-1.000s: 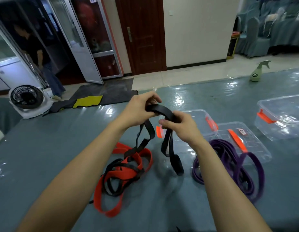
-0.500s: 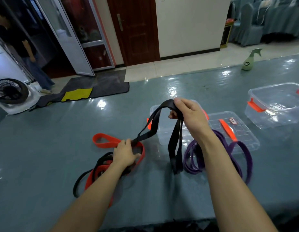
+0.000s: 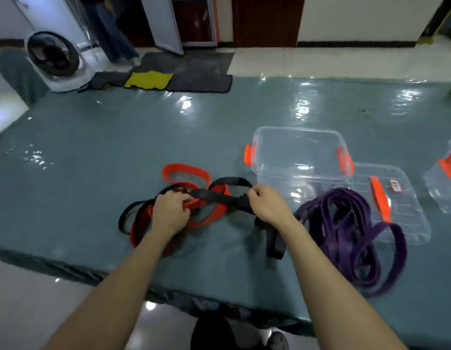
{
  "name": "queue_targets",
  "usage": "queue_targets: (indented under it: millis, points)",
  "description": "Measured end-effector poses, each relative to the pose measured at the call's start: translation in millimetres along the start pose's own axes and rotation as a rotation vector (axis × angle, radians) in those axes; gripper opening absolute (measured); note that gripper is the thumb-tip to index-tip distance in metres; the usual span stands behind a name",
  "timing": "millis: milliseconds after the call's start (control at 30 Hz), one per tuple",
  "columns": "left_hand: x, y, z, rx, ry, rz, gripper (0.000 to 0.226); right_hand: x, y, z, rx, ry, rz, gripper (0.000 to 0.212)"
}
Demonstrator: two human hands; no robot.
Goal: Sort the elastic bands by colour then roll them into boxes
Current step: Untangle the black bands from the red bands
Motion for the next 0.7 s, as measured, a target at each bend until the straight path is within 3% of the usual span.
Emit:
queue_targets:
  millis: [133,233,300,433,533,700]
  points:
    - [-31.6,7.2,-44.2,0.076,-0.018,0.159,0.038,53.2,34.2,-25.7,-0.038,-0.216,0.053,0.056]
    - [-46.5,24.0,-67.5,0.13,-0.066,0.247,0.036,81.5,59.4,-43.7,-0.116,-0.391,0.026,0.102]
    - [-50.1,36.7,-77.4,0.14,-0.108,0.302,0.033,97.4,75.3,-51.7,-0.176,-0.448,-0.068,0.113]
    - [-63.2,66.2,-86.8,0.152,-0.228,0.384,0.03,119.5,97.5,-56.4,-0.218,-0.33,-0.22,0.066]
    - [-76.7,91.0,-100.3,0.175,-0.273,0.462,0.031,115.9,114.8,-55.1,-0.217,-0.099,-0.109,0.038]
    - [-94.1,124.3,-139.0,-0.089,-0.674,0.593,0.033,74.1,147.8,-54.1,-0.075,0.124,0.152,0.051]
Point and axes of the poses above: each hand's wrist, its own y-axis towards the middle knuckle, its own x-axis out of the palm, z = x × y, the point moved 1 cm from there along y, towards the middle knuckle, and after that the axes turned 14 degrees about y, right-handed, at the moved point
